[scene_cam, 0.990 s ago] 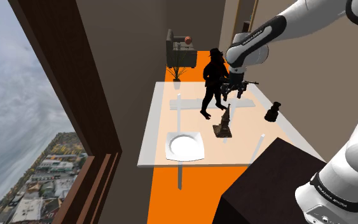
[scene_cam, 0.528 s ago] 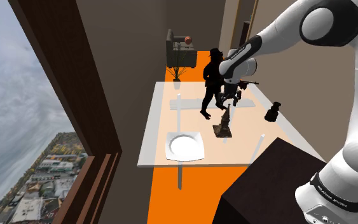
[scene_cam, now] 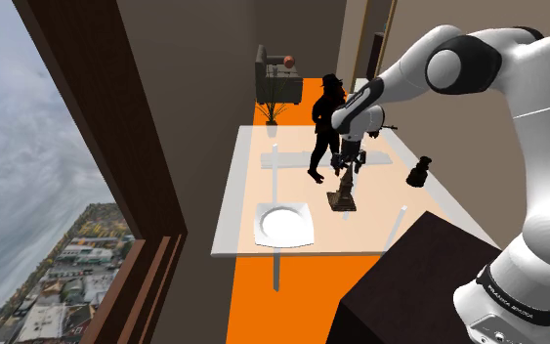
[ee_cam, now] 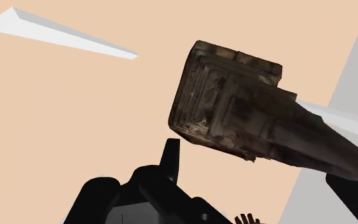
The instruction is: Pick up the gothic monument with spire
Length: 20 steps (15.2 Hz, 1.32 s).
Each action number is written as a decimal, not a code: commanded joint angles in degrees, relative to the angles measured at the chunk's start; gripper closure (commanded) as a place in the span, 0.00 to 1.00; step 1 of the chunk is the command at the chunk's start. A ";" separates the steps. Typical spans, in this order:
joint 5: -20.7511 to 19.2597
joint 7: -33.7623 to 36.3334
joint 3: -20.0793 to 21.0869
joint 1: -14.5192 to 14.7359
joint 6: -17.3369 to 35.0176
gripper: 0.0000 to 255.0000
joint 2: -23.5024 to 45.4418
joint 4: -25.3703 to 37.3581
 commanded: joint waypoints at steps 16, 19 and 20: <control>0.58 -0.36 0.52 -0.35 2.38 1.00 3.46 1.06; 0.29 -0.16 0.24 -0.15 1.12 1.00 1.55 0.41; 0.18 -0.08 0.15 -0.08 0.67 1.00 0.93 0.25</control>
